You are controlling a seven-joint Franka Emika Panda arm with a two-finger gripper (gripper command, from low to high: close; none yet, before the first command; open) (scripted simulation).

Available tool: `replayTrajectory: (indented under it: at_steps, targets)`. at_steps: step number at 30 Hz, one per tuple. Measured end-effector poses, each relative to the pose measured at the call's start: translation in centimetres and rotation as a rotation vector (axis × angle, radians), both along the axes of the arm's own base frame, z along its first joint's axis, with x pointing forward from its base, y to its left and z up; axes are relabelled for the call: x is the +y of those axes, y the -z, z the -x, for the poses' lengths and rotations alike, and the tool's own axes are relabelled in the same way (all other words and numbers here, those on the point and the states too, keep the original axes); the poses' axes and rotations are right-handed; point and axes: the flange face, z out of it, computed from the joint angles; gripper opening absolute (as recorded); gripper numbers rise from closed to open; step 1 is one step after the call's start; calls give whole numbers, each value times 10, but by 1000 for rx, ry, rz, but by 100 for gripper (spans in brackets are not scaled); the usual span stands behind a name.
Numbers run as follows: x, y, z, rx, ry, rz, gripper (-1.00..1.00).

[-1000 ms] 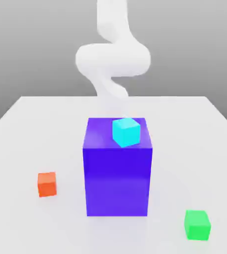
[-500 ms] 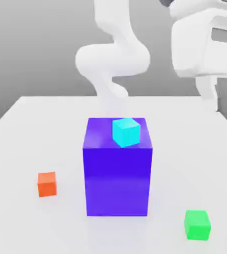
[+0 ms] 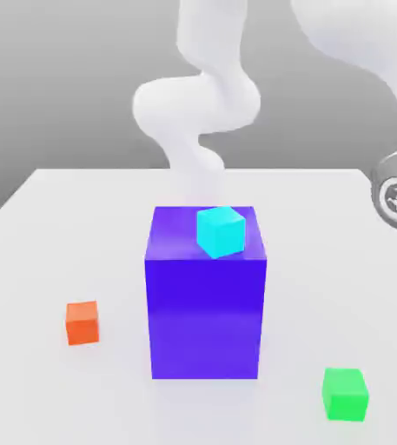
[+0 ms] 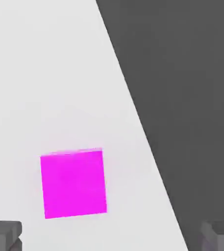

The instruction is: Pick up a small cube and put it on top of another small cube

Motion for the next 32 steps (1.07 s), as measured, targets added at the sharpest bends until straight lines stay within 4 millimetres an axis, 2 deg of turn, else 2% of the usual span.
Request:
replayTrajectory:
  at_steps: [2, 3, 8, 9, 11, 14, 18, 23, 25, 28, 29, 32]
  targets:
    - [2, 32, 2, 5, -9, 2, 0]
    - [2, 46, 2, 6, -10, 2, -100]
    - [2, 46, 2, 7, -10, 3, -100]
    - [2, 53, 3, 8, -11, 3, -100]
    - [2, 38, 3, 8, -12, 3, -100]
    - [0, -2, 3, 8, -10, 4, -100]
    - [-41, -31, 16, 2, 53, 17, -100]
    - [-98, -56, 42, 5, 153, 10, -100]
    - [-111, -49, 48, 8, 178, 4, -100]
    - [-115, -14, 50, 8, 186, 3, -100]
    - [-116, -3, 51, 8, 186, 3, 100]
    - [-116, -3, 51, 8, 186, 3, 100]
